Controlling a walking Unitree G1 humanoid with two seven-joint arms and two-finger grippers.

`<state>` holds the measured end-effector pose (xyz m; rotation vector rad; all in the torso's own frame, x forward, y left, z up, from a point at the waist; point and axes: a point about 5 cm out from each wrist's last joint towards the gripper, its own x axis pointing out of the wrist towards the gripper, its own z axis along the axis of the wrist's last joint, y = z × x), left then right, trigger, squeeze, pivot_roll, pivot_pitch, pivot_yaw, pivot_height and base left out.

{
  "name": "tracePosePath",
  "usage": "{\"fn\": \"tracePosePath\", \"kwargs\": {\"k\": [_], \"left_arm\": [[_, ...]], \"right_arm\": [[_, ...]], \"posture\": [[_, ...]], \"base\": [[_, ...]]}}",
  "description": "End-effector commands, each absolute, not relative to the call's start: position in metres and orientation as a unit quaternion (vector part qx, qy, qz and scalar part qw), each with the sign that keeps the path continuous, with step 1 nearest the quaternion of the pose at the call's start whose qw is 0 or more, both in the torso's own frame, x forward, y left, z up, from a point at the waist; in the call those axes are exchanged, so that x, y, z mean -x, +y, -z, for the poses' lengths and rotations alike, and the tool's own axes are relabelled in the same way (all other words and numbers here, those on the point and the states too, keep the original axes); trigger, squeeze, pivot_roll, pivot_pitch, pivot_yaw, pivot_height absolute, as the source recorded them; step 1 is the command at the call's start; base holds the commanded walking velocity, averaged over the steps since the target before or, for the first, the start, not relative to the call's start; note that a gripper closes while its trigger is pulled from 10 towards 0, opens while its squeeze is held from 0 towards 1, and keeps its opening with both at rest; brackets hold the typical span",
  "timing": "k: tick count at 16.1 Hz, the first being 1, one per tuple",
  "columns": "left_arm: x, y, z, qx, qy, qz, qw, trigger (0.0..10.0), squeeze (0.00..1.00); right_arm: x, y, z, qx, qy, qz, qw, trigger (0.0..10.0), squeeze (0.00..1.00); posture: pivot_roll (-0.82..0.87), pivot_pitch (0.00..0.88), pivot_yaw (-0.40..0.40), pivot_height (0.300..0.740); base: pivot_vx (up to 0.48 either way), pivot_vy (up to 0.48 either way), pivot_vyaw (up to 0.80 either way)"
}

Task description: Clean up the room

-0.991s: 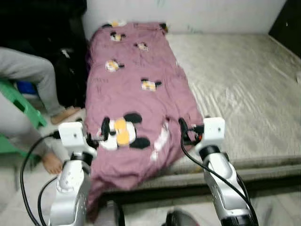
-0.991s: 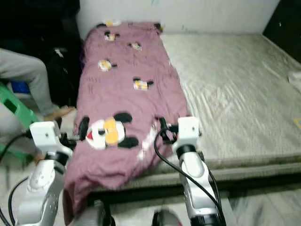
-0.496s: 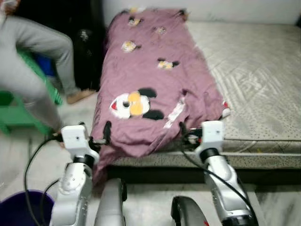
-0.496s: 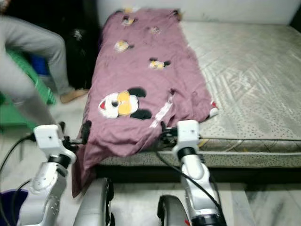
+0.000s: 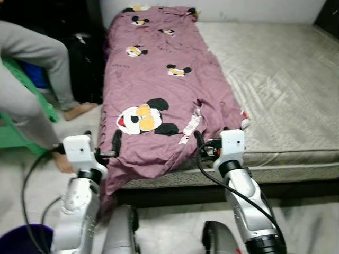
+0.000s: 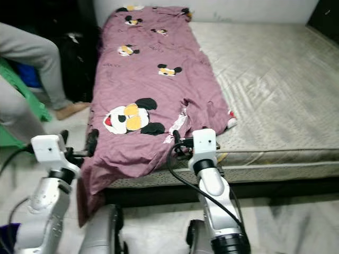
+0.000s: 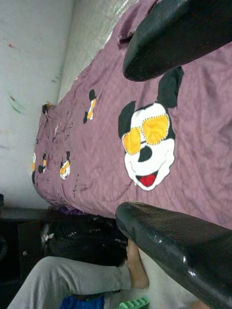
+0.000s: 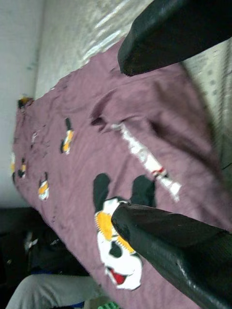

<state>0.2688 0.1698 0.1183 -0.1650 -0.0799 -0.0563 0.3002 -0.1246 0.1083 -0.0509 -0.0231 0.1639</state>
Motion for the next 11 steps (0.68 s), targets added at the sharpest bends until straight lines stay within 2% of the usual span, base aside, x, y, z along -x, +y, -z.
{"fn": "tracePosePath", "kwargs": {"k": [1, 3, 11], "left_arm": [[-0.2684, 0.1663, -0.1209, 0.082, -0.046, 0.040, 0.995, 10.0, 0.00], [-0.2683, 0.1648, -0.1216, 0.082, -0.048, 0.046, 0.994, 10.0, 0.00], [-0.2681, 0.1632, -0.1220, 0.082, -0.049, 0.051, 0.994, 10.0, 0.00]], "right_arm": [[-0.3005, -0.1283, -0.1069, 0.027, -0.010, -0.076, 0.997, 10.0, 0.00], [-0.3009, -0.1278, -0.1071, 0.028, -0.011, -0.077, 0.997, 10.0, 0.00], [-0.3016, -0.1244, -0.1073, 0.029, -0.013, -0.085, 0.996, 10.0, 0.00]], "posture": [[-0.02, 0.067, -0.028, 0.600], [-0.02, 0.069, -0.028, 0.600], [-0.03, 0.086, -0.030, 0.600]], "base": [[0.000, 0.000, 0.00], [0.122, 0.000, 0.00], [0.297, 0.000, 0.00]]}}
